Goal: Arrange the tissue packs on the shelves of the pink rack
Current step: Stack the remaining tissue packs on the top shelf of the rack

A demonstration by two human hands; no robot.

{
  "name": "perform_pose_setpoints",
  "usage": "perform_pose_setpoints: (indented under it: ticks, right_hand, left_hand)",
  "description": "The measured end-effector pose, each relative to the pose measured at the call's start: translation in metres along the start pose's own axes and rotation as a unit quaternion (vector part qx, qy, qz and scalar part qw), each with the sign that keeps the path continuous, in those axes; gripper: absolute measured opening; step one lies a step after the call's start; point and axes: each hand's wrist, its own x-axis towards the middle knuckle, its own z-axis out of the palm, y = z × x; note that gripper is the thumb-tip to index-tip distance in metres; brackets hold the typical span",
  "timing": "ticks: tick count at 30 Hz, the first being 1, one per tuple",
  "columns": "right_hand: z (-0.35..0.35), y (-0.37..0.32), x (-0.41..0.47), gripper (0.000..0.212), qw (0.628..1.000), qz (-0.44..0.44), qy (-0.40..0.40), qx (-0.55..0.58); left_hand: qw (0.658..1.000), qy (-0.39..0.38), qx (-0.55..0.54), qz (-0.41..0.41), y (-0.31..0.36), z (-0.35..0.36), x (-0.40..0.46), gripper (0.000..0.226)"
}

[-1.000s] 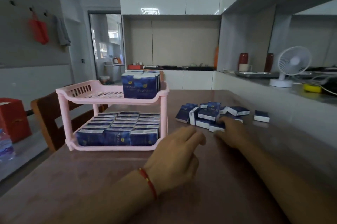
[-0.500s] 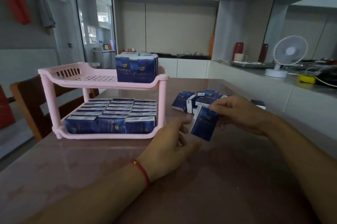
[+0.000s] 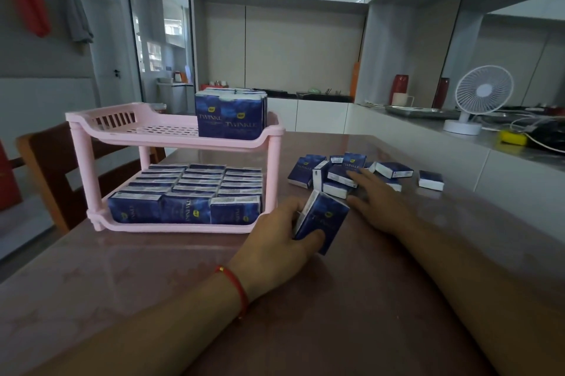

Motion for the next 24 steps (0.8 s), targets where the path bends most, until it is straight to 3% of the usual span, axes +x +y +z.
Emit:
perform_pose_setpoints:
  ticks: [5,8,11,15,17,20,24]
  right_hand:
    - [-0.009,-0.006,-0.007,0.04,0.993,-0.039,0.077,0.086]
    - [-0.019,-0.013,-0.007,0.018,0.973,0.019,0.129,0.189]
    - [-0.038,-0.021,-0.009,0.014,0.933,0.072,0.152,0.319]
    - [-0.075,-0.043,-0.03,0.029,0.819,0.017,-0.024,0.573]
    - [-0.087,-0.058,-0.042,0.033,0.79,-0.038,-0.122,0.599]
    - [-0.089,-0.082,-0.051,0.038,0.812,-0.094,-0.189,0.544]
    - [-0.083,-0.103,-0.059,0.023,0.878,-0.109,-0.106,0.454]
  left_hand:
    - [1.0,-0.003,-0.013,-0.009,0.0,0.0,0.0,0.032]
    - [0.999,0.003,-0.041,-0.025,-0.003,-0.001,0.001,0.031]
    - [0.996,0.008,-0.079,-0.038,-0.007,0.0,0.002,0.037]
    - [0.993,0.016,-0.103,-0.054,-0.009,0.0,0.004,0.033]
    - [0.99,0.014,-0.125,-0.063,-0.009,0.0,0.004,0.031]
    - [0.983,-0.001,-0.168,-0.071,-0.003,-0.002,0.003,0.031]
    - [0.963,-0.031,-0.251,-0.095,0.007,-0.01,0.0,0.051]
